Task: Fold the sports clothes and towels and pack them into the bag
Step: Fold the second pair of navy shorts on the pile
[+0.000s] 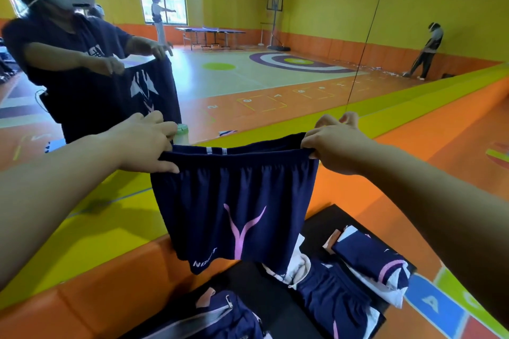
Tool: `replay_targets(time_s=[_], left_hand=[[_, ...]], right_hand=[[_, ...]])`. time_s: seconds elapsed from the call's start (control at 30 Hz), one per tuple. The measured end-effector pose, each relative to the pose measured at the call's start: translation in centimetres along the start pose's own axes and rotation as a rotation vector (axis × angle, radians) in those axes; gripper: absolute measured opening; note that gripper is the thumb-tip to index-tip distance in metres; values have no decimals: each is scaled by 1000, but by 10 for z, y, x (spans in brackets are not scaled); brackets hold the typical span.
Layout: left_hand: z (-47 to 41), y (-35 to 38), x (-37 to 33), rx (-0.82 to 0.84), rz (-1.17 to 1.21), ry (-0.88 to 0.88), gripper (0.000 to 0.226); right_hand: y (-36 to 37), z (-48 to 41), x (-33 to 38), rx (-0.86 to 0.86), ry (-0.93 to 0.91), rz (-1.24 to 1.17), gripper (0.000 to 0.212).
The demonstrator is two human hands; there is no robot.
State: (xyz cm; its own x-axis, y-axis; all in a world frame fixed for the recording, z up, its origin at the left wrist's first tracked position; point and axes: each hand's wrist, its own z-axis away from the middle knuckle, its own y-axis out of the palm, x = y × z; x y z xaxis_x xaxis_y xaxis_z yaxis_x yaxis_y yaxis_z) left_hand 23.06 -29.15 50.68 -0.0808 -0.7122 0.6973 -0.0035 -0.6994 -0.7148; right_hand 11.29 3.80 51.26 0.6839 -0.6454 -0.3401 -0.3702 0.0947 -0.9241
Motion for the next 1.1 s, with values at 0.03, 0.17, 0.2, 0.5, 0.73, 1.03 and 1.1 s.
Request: replay_targets(time_s=[0.03,0.17,0.2,0.5,0.73,1.03,1.1], left_hand=[[-2,2,1,-3,29,33,63],[-6,-1,-6,-106,669,-9,53],[-7,-7,-10,-172,793,-27,49],[-21,-63,-40,-348,1215,-125,45],[-29,-71,-37,-383,1231,-166,51],[-11,-19,-30,76,790,29,32],[-13,-8,-33,141,755,56,34]], right_hand=[[1,0,0,-6,6,3,15],[2,-1,3,-27,51,-139,35],[2,-2,6,-11,69,-170,38],[5,3,66,321,-107,-933,30],[33,-5,92,170,-37,-1243,21],[10,-4,26,45,84,-1120,14],[-5,-2,19,15,64,-1015,28]])
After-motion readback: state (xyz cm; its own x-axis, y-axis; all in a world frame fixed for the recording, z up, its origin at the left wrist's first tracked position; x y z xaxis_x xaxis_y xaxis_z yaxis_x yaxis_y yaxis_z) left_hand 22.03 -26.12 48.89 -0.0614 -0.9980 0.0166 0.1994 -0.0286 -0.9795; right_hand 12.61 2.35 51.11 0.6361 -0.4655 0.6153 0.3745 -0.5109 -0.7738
